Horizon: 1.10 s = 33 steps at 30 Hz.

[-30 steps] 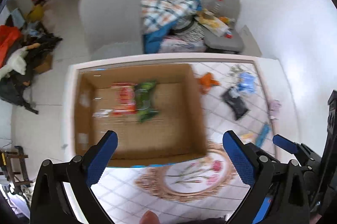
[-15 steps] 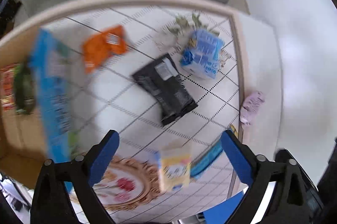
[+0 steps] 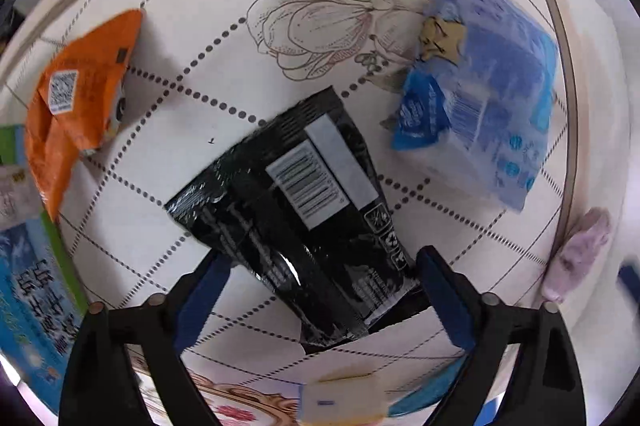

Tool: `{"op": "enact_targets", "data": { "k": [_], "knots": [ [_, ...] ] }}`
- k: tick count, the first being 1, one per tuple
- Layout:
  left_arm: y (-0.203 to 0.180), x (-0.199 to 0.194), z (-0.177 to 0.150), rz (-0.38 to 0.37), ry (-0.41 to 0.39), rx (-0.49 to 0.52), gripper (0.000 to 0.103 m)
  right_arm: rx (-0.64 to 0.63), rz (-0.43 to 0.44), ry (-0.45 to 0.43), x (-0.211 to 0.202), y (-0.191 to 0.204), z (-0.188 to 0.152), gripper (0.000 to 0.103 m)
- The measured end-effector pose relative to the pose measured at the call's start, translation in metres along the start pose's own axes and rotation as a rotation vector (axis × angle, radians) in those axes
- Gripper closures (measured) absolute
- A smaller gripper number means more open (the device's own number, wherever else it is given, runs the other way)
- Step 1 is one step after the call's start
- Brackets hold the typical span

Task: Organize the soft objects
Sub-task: 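Grasp the black bag with left gripper while right grasps blue wet-wipe pack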

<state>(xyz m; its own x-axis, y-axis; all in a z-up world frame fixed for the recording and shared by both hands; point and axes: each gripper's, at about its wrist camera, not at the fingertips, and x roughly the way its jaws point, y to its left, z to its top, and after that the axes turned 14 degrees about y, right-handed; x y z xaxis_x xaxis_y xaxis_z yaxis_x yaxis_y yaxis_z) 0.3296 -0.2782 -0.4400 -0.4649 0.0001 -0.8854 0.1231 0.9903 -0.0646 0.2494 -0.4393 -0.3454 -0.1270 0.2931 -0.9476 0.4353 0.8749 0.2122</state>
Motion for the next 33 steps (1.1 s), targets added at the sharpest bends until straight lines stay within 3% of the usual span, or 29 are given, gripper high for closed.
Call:
{"op": "enact_targets", "data": {
  "k": [3,5,12,14,15,16,19,21,25,33],
  "knots": [
    [0.001,-0.005,-0.01,0.043,-0.043,0.054,0.042,-0.023,-0.001,0.036,0.013,0.021,0.025,0.0],
    [0.009,-0.005,-0.015,0.065,-0.051,0.076,0.044,-0.031,-0.009,0.059,0.023,0.033,0.04,0.0],
    [0.027,-0.007,-0.015,-0.014,-0.039,0.048,0.046,-0.024,-0.056,0.153,0.076,0.075,0.089,0.003],
    [0.025,-0.008,-0.014,-0.008,-0.045,0.039,0.047,-0.016,-0.073,0.17,0.087,0.082,0.094,0.011],
    [0.026,-0.01,-0.013,0.006,-0.056,0.043,0.05,-0.017,-0.105,0.182,0.093,0.085,0.096,0.021],
    [0.033,-0.017,-0.008,0.01,-0.063,0.044,0.051,-0.017,-0.142,0.189,0.097,0.087,0.097,0.033],
    [0.036,-0.019,-0.01,-0.001,-0.076,0.031,0.055,-0.029,-0.172,0.171,0.094,0.09,0.094,0.051],
    [0.034,-0.02,-0.015,0.001,-0.09,0.033,0.056,-0.03,-0.167,0.166,0.092,0.087,0.091,0.056],
    [0.036,-0.03,-0.026,0.012,-0.116,0.042,0.059,-0.036,-0.168,0.159,0.086,0.077,0.082,0.065],
    [0.044,-0.085,-0.077,-0.041,-0.233,0.08,0.059,-0.071,-0.08,0.11,0.05,0.057,0.031,0.067]
  ]
}}
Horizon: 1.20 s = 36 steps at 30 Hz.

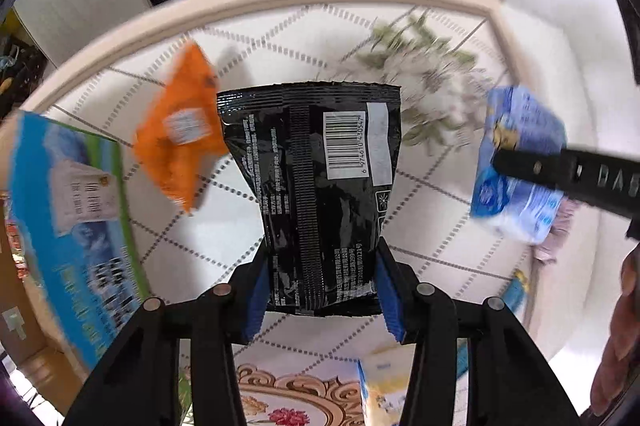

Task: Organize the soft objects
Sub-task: 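Grasp the black bag with left gripper while right grasps blue wet-wipe pack, then lower both packs into the box beside the bags and release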

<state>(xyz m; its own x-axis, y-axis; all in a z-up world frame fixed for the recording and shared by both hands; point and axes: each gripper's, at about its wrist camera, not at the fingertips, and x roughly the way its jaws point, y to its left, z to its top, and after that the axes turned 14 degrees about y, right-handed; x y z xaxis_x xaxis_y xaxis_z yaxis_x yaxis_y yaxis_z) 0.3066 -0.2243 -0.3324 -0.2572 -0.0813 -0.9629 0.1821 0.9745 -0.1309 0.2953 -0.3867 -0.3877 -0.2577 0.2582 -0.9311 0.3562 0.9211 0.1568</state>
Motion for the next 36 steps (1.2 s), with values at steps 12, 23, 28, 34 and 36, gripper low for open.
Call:
{"op": "enact_targets", "data": {
  "k": [12,23,28,34,36],
  "knots": [
    [0.09,-0.131,-0.1,-0.088,-0.231,0.012,0.059,-0.151,0.107,-0.12,-0.074,0.069,-0.116,0.067],
    [0.246,-0.156,-0.147,-0.013,-0.274,-0.146,0.059,-0.368,0.152,-0.109,-0.063,0.248,-0.192,0.067],
    [0.308,-0.134,-0.135,0.015,-0.218,-0.197,0.059,-0.391,0.085,-0.089,-0.031,0.311,-0.187,0.067],
    [0.361,-0.096,-0.097,0.041,-0.122,-0.237,0.059,-0.391,-0.016,-0.061,0.011,0.353,-0.16,0.067],
    [0.374,-0.081,-0.085,0.042,-0.084,-0.239,0.059,-0.387,-0.059,-0.052,0.025,0.362,-0.15,0.067]
  ]
}}
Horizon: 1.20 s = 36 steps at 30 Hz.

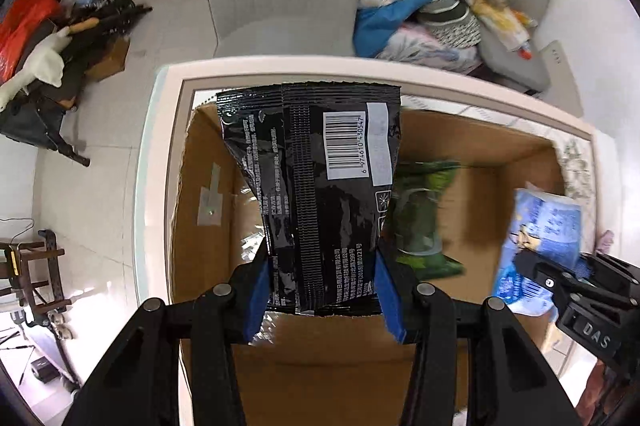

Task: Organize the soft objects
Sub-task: 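Lower both packs into the box beside the bags and release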

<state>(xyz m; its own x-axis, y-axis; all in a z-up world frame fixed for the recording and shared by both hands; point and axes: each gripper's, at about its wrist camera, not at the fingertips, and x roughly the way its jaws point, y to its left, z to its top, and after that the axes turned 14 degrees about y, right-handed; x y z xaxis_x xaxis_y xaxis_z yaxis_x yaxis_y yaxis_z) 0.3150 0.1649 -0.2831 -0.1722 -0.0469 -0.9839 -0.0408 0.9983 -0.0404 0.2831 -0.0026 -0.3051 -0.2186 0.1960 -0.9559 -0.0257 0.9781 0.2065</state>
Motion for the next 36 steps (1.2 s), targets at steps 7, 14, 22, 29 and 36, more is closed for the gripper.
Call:
{"op": "enact_targets", "data": {
  "k": [7,14,22,29,36],
  "knots": [
    [0.007,0.033,0.021,0.021,0.079,0.011,0.059,0.018,-0.095,0.03,0.031,-0.001,0.031,0.067],
    [0.003,0.049,0.03,0.035,0.15,0.038,0.056,0.03,-0.137,0.032,0.042,0.0,0.048,0.055],
    [0.016,0.03,0.027,-0.006,0.099,-0.012,0.044,0.042,-0.135,0.013,0.028,0.003,0.048,0.033],
    [0.022,0.003,0.002,-0.007,0.02,-0.033,0.004,0.031,-0.129,0.014,0.017,0.013,0.02,0.018],
    [0.011,-0.018,-0.044,0.011,-0.053,-0.015,0.004,0.065,-0.13,-0.041,0.007,0.019,-0.024,0.0]
  ]
}}
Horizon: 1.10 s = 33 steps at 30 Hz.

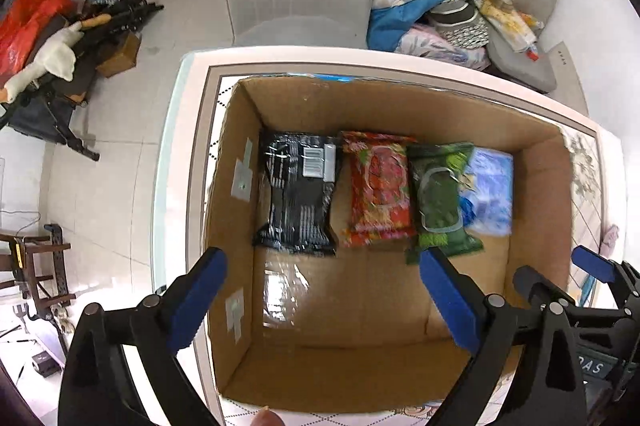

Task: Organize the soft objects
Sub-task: 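Lower both packs into the box beside the bags and release, then grasp the yellow tissue pack with left gripper while right grasps lilac sock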

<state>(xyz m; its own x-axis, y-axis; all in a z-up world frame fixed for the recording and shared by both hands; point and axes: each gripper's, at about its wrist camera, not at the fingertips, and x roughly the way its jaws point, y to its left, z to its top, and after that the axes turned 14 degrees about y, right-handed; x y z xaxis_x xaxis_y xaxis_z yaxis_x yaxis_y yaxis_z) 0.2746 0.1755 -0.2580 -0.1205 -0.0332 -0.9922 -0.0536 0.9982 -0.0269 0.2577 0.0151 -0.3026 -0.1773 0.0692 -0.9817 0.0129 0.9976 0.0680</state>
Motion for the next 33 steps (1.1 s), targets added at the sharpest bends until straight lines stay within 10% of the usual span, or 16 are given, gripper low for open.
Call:
{"op": "enact_targets", "data": {
  "k": [22,33],
  "knots": [
    [-0.012,-0.115,-0.132,-0.063,-0.222,-0.003,0.004,-0.048,0.109,-0.217,-0.117,0.0,-0.156,0.0],
    [-0.157,-0.104,-0.136,-0.129,-0.164,0.235,0.004,0.174,0.184,-0.224,-0.123,-0.133,-0.203,0.0]
  ]
}}
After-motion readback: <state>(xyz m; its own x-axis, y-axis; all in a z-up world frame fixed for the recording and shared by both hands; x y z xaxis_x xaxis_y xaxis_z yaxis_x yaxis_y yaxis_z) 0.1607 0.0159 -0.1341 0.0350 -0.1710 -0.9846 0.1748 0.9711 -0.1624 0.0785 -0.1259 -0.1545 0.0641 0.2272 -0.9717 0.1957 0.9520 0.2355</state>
